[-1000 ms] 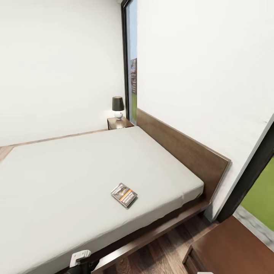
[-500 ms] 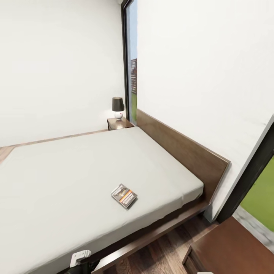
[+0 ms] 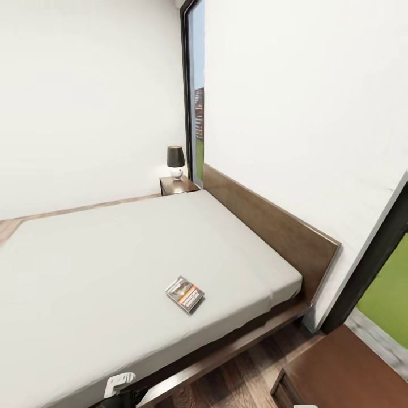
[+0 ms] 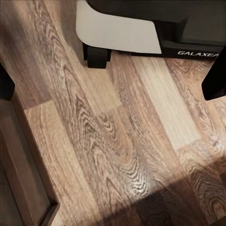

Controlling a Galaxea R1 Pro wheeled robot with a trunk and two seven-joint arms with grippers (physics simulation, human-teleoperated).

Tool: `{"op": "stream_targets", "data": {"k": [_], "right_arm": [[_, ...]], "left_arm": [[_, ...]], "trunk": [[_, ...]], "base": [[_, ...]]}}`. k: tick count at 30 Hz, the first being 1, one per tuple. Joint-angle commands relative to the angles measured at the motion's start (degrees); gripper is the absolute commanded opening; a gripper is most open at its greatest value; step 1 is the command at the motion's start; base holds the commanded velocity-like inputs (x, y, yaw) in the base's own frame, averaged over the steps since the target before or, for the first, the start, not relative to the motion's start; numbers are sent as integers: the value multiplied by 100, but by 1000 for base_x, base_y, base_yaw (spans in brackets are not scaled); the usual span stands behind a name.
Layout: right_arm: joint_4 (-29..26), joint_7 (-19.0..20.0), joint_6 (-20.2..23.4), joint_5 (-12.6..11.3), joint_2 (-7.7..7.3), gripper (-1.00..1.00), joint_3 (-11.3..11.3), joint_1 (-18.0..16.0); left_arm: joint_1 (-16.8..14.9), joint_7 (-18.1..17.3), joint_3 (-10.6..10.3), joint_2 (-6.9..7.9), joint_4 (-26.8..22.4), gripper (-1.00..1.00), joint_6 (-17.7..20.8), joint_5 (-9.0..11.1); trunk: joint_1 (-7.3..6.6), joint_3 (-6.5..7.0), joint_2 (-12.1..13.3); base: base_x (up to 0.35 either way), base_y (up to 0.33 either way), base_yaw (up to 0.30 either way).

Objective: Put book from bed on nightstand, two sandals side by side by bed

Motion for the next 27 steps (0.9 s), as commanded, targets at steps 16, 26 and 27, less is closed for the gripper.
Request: {"op": "stream_targets", "data": {"k": [16, 26, 27], "right_arm": [[20, 50, -16, -61, -4, 100, 47, -7], [20, 63, -13, -52, -7, 100, 47, -7], [20, 64, -10, -55, -7, 100, 47, -7]], "left_arm": [[-4, -243, 17, -76, 5, 100, -33, -96], [-4, -2161, -406, 279, -2, 100, -25, -580], [-4, -2217, -419, 326, -2, 100, -28, -597]], "trunk": [[-352, 282, 640], [-528, 426, 960], [-528, 426, 960]], "base": [[0, 0, 0], [0, 0, 0], [0, 0, 0]]}}
